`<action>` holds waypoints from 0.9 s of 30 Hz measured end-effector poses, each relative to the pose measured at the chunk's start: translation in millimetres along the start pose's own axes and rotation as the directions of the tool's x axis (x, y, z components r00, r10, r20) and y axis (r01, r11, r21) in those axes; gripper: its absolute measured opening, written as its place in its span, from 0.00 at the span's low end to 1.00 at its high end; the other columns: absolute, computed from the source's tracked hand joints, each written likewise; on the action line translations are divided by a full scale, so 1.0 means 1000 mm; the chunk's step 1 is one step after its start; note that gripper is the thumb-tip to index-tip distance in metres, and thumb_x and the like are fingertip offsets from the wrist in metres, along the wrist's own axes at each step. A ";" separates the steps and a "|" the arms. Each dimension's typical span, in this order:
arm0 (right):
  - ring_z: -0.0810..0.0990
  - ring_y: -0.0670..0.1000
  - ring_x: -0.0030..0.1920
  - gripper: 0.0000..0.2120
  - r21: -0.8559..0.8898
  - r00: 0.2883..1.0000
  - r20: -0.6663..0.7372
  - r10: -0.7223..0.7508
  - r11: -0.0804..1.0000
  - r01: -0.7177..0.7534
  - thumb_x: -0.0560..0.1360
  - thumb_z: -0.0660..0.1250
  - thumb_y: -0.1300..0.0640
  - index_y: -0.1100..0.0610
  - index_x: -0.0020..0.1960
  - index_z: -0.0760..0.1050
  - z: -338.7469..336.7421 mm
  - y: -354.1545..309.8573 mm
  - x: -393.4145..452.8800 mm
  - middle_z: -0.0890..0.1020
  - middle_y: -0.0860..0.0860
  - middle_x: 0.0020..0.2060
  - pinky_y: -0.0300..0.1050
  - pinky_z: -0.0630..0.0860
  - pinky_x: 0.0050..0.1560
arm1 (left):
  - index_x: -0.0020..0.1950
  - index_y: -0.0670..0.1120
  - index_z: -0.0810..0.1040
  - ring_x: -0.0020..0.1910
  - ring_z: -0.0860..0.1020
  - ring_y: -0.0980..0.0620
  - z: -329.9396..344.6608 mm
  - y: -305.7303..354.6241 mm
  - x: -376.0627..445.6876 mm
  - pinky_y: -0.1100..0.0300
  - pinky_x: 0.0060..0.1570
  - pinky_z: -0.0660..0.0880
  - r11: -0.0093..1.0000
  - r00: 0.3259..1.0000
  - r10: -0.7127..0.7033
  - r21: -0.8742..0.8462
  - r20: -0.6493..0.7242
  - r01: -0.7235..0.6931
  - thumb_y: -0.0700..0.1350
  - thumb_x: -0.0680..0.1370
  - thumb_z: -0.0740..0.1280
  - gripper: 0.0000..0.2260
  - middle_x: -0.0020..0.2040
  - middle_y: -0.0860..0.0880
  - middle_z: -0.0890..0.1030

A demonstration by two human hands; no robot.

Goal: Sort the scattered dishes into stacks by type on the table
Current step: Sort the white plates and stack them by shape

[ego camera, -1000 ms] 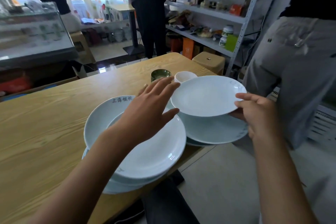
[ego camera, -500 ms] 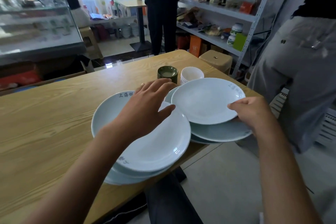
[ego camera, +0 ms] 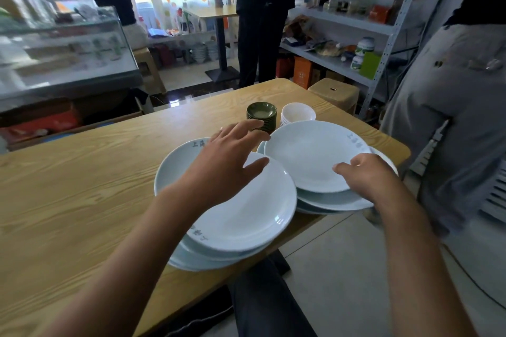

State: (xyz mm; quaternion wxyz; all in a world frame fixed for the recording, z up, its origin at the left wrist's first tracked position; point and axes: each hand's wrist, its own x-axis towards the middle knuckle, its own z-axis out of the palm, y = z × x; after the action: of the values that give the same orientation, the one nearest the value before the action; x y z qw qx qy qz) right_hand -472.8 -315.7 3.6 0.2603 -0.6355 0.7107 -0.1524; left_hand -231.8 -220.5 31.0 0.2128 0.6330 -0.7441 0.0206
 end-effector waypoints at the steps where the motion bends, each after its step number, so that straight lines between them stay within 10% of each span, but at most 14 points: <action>1: 0.74 0.58 0.55 0.25 -0.020 1.000 -0.016 -0.005 1.000 0.004 0.76 0.63 0.43 0.60 0.65 0.73 0.003 0.000 -0.001 0.76 0.58 0.57 0.50 0.73 0.50 | 0.68 0.57 0.70 0.72 0.64 0.51 0.000 -0.001 -0.001 0.47 0.69 0.67 1.000 1.000 0.001 0.005 -0.003 -0.001 0.56 0.78 0.64 0.19 0.74 0.55 0.65; 6: 0.67 0.60 0.66 0.24 -0.080 0.979 -0.181 -0.089 0.994 0.076 0.76 0.65 0.46 0.59 0.66 0.73 0.009 -0.007 -0.017 0.74 0.60 0.65 0.53 0.66 0.65 | 0.67 0.57 0.71 0.71 0.65 0.52 0.002 -0.003 -0.009 0.50 0.70 0.65 1.000 1.000 -0.007 0.009 -0.025 0.007 0.56 0.78 0.64 0.18 0.73 0.55 0.65; 13: 0.75 0.39 0.54 0.10 0.404 0.819 -0.410 -0.402 0.725 0.558 0.78 0.64 0.58 0.50 0.57 0.78 0.046 -0.034 -0.090 0.78 0.41 0.53 0.30 0.72 0.53 | 0.67 0.52 0.72 0.72 0.65 0.48 -0.007 -0.032 -0.029 0.35 0.71 0.53 0.948 0.963 -0.214 0.202 -0.165 0.245 0.61 0.79 0.54 0.22 0.72 0.50 0.69; 20: 0.71 0.38 0.64 0.15 0.402 0.716 -0.402 -0.570 0.593 0.698 0.78 0.63 0.53 0.51 0.63 0.75 0.100 -0.030 -0.114 0.77 0.44 0.62 0.27 0.66 0.62 | 0.71 0.52 0.69 0.69 0.67 0.45 -0.005 -0.073 -0.072 0.42 0.66 0.67 0.861 0.860 -0.503 -0.142 -0.085 0.489 0.61 0.78 0.59 0.25 0.72 0.49 0.68; 27: 0.62 0.46 0.73 0.28 0.454 0.710 -0.432 -0.556 0.545 0.704 0.76 0.63 0.46 0.49 0.73 0.61 0.124 -0.019 -0.132 0.65 0.47 0.73 0.51 0.68 0.70 | 0.74 0.57 0.63 0.66 0.70 0.45 0.009 -0.082 -0.100 0.46 0.57 0.74 0.688 0.767 -0.641 -0.427 0.020 0.586 0.56 0.78 0.64 0.26 0.72 0.50 0.67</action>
State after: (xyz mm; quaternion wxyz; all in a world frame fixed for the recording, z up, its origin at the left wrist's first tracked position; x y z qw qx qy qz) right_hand -379.7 -174.2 -64.4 0.2840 -0.7117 0.3727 -0.5234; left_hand -145.7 -145.6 -31.1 0.3829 0.7834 -0.4604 -0.1665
